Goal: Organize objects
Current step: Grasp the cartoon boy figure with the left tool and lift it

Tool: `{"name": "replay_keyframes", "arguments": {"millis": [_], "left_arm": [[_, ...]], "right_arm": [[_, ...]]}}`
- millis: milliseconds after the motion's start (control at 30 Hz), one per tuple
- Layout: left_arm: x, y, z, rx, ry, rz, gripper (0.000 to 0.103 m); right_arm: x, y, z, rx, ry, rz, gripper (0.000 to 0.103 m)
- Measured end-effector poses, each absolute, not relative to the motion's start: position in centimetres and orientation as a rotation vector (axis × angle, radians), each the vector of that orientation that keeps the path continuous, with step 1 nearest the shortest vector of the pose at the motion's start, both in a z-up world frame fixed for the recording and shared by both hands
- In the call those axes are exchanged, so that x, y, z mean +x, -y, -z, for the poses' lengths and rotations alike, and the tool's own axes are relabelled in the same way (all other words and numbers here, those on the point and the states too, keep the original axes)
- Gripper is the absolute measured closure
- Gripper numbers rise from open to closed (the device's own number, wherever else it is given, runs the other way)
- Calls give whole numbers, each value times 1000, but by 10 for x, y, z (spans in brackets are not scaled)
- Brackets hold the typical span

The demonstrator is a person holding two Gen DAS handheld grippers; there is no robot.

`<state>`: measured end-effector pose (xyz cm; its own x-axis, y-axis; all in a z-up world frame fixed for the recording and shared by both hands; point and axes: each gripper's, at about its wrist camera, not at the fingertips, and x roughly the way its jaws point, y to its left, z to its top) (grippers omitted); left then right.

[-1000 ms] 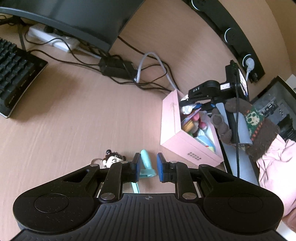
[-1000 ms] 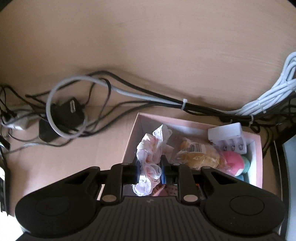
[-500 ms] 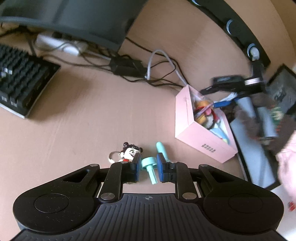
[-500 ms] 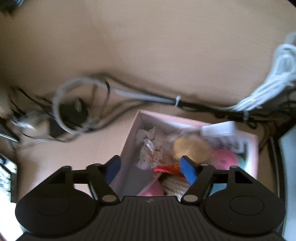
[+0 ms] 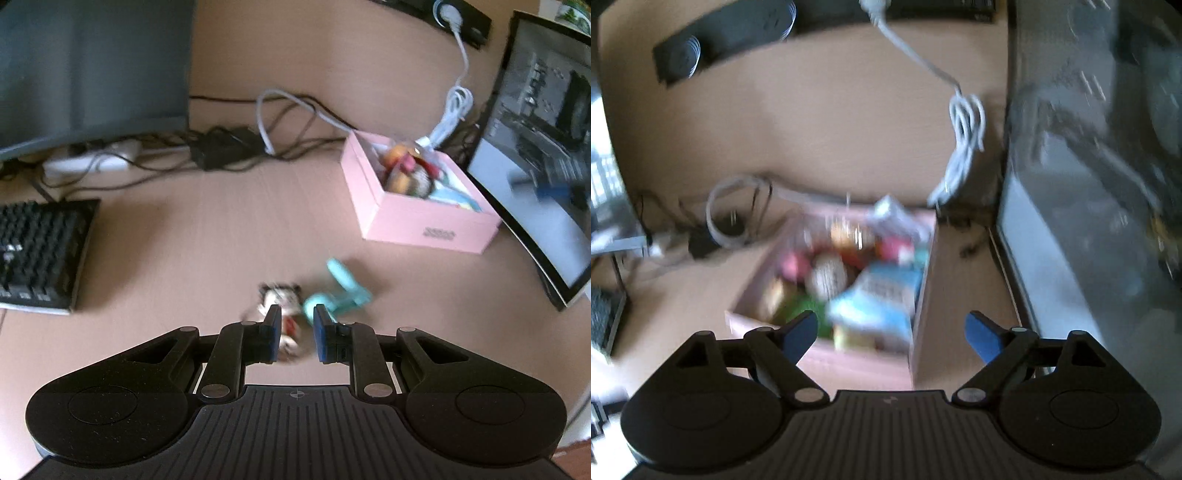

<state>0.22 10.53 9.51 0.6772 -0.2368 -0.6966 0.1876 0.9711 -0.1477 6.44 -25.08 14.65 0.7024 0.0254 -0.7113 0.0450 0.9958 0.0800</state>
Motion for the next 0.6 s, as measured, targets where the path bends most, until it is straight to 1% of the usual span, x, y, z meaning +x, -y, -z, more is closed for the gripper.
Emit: {"name": "replay_keyframes", "arguments": {"millis": [167, 333, 400, 467, 533, 600], "left_arm": [[34, -123, -87, -207, -869, 239, 83], [48, -105, -70, -115, -934, 234, 82], [53, -100, -62, -94, -957, 219, 69], [59, -97, -56, -92, -975, 210, 67], [62, -94, -54, -94, -971, 206, 67], [64, -92, -53, -95, -969, 202, 66]], "right_arm": [[32, 223, -100, 64, -870, 9, 15], [8, 194, -81, 3, -887, -31, 15], [1, 183, -77, -35, -875, -59, 14], [-6, 171, -76, -92, -850, -78, 12], [-14, 160, -76, -143, -825, -107, 7], [-19, 150, -75, -172, -814, -141, 6]]}}
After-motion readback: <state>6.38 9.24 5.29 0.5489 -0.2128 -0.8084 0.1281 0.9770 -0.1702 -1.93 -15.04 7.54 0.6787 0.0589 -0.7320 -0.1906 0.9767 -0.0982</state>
